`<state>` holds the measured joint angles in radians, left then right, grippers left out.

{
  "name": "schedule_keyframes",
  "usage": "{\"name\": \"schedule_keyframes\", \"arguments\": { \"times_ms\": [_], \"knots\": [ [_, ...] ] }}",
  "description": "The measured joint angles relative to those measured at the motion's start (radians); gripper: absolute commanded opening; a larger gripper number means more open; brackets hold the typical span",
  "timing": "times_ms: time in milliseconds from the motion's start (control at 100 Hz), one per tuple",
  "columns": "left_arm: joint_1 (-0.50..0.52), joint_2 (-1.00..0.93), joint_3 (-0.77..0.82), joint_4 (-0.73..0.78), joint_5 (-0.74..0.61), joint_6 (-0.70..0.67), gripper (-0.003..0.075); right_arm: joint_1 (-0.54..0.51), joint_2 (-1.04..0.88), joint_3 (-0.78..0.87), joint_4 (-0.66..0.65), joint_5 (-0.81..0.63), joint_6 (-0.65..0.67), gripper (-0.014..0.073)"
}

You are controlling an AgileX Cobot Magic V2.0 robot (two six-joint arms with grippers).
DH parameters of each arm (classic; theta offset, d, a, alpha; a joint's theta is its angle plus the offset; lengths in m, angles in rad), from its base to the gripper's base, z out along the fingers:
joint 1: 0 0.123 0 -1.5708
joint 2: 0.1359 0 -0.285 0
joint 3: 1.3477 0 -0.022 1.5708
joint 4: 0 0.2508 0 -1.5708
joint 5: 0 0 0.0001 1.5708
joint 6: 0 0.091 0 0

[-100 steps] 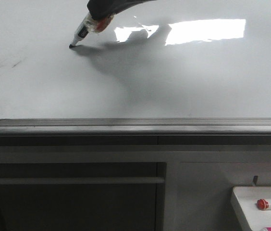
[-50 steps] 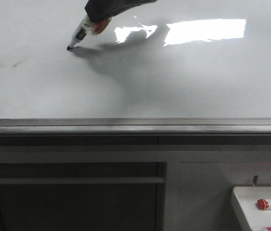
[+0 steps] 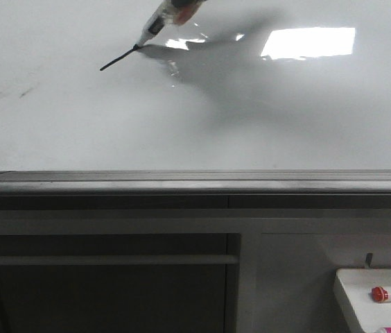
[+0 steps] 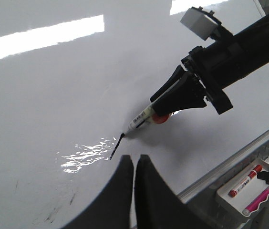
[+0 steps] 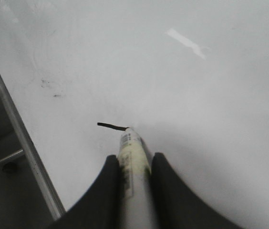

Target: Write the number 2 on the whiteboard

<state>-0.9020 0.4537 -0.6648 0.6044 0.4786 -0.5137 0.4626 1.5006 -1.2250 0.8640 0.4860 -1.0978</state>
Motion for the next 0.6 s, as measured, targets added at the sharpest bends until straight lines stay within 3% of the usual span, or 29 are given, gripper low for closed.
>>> {"name": "schedule_keyframes", "arguments": {
  "times_ms": [100, 320, 600],
  "knots": [
    [0.0, 0.0, 0.0, 0.0, 0.0, 0.0, -0.002, -0.031, -0.026, 0.0, -0.025, 0.021, 0.034, -0.0071],
    [0.0, 0.0, 0.0, 0.0, -0.001, 0.0, -0.002, -0.053, -0.061, 0.0, -0.212, 0.11, 0.227, -0.0071],
    [0.0, 0.0, 0.0, 0.0, -0.001, 0.0, -0.002, 0.006, -0.054, 0.079, -0.235, 0.123, 0.269, -0.0071]
  ]
}}
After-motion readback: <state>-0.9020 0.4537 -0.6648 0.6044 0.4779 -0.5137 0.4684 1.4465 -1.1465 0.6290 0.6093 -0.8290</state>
